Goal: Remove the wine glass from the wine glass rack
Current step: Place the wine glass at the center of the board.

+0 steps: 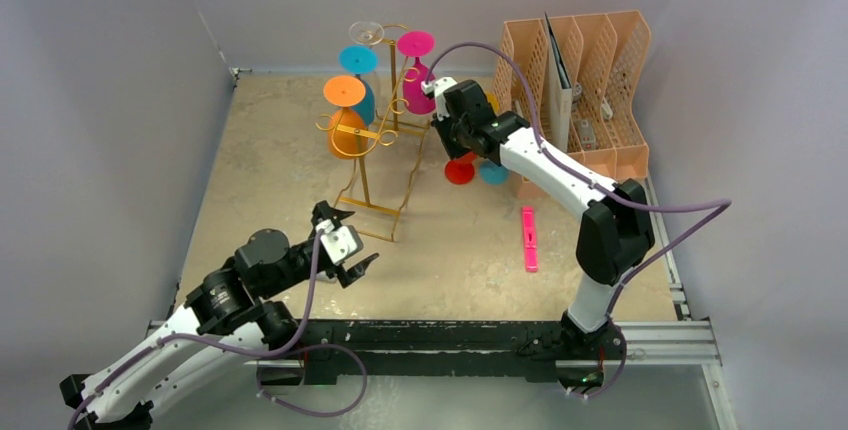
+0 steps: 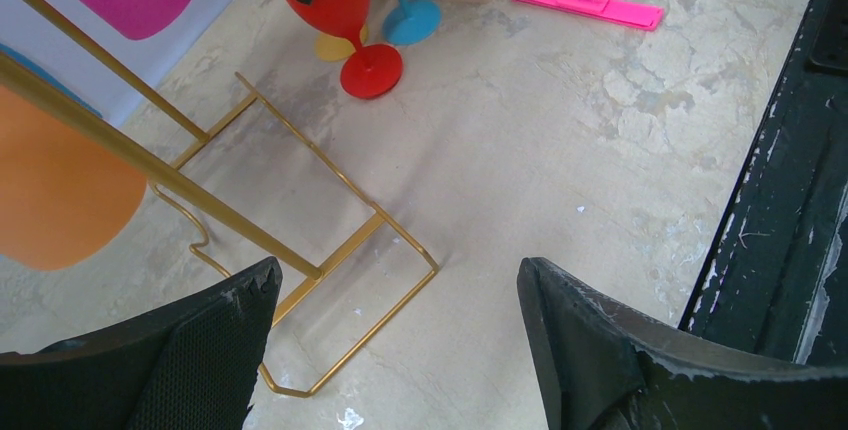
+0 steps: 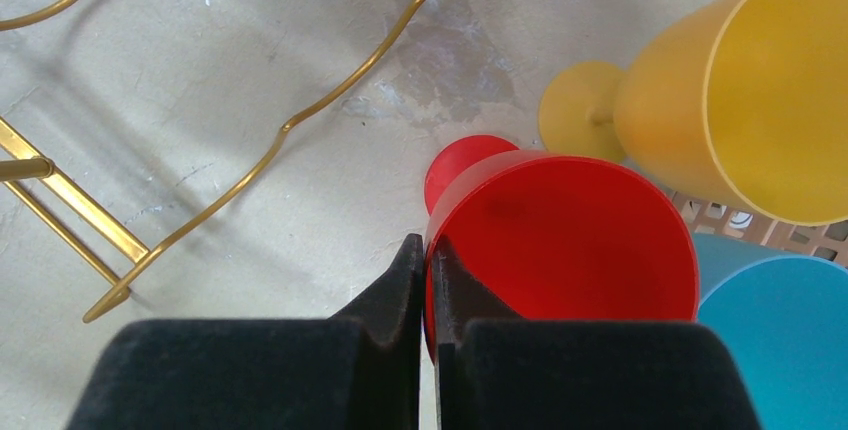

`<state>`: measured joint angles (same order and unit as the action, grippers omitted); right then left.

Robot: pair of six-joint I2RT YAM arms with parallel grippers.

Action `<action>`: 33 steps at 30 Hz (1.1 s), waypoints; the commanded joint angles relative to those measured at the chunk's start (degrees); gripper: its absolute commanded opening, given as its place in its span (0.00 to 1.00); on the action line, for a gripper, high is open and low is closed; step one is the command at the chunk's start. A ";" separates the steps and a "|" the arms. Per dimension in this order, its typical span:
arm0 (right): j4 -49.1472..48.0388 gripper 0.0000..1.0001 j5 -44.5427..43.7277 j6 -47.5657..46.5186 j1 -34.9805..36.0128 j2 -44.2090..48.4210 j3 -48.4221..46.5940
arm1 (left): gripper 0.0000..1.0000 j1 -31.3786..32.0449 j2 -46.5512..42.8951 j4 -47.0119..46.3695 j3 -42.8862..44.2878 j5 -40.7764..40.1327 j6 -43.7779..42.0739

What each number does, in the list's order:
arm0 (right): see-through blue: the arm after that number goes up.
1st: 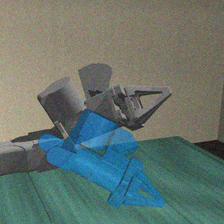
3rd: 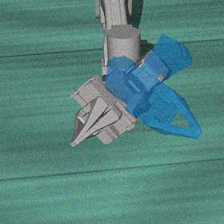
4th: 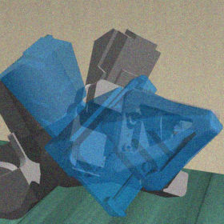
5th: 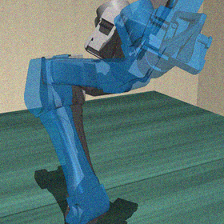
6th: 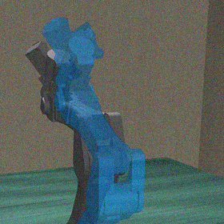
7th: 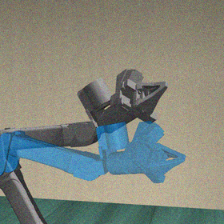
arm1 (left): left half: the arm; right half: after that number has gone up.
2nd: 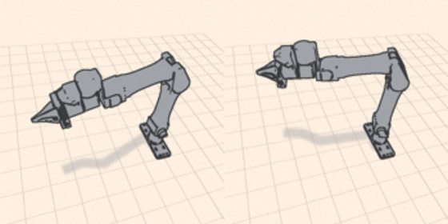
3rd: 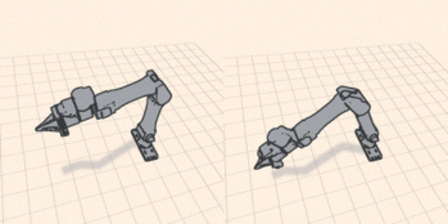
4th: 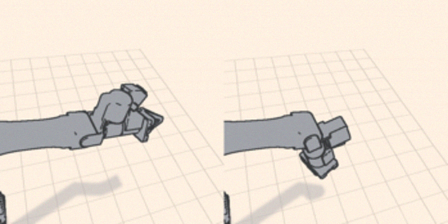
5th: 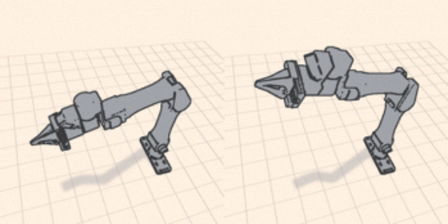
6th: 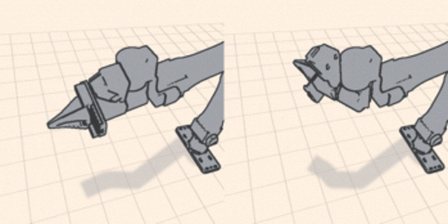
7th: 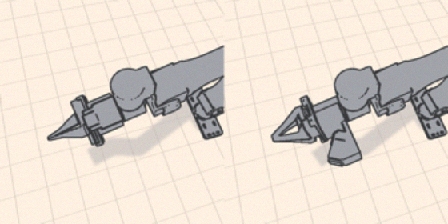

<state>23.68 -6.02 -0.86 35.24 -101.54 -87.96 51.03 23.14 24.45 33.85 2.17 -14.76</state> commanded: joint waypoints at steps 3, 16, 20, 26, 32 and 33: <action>2.98 0.06 0.56 0.07 0.18 -0.93 -3.53 | 0.86 -0.14 -1.36 -2.21 -0.43 -0.70 -0.86; 3.33 0.14 0.70 -0.18 0.18 -1.23 -4.66 | 0.86 -0.08 -0.98 -1.85 -0.17 -0.19 -0.82; 3.12 0.14 1.12 0.09 0.20 -1.29 -4.99 | 0.86 -0.12 -1.03 -1.86 -0.16 -0.15 -0.86; 3.44 0.09 1.19 0.38 0.18 -1.56 -5.46 | 0.86 -0.12 -0.59 -1.83 -0.18 0.10 -0.92; 3.45 0.11 0.71 0.47 0.14 -1.63 -5.54 | 0.86 -0.13 -0.32 -1.63 -0.06 0.20 -0.82; 3.67 0.11 0.67 0.44 0.17 -1.58 -5.74 | 0.86 -0.14 -0.34 -1.67 -0.03 0.20 -0.87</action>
<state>27.09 -5.06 -0.84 35.24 -103.11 -90.98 51.03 22.50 24.47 33.85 2.13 -14.76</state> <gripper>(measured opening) 0.102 0.863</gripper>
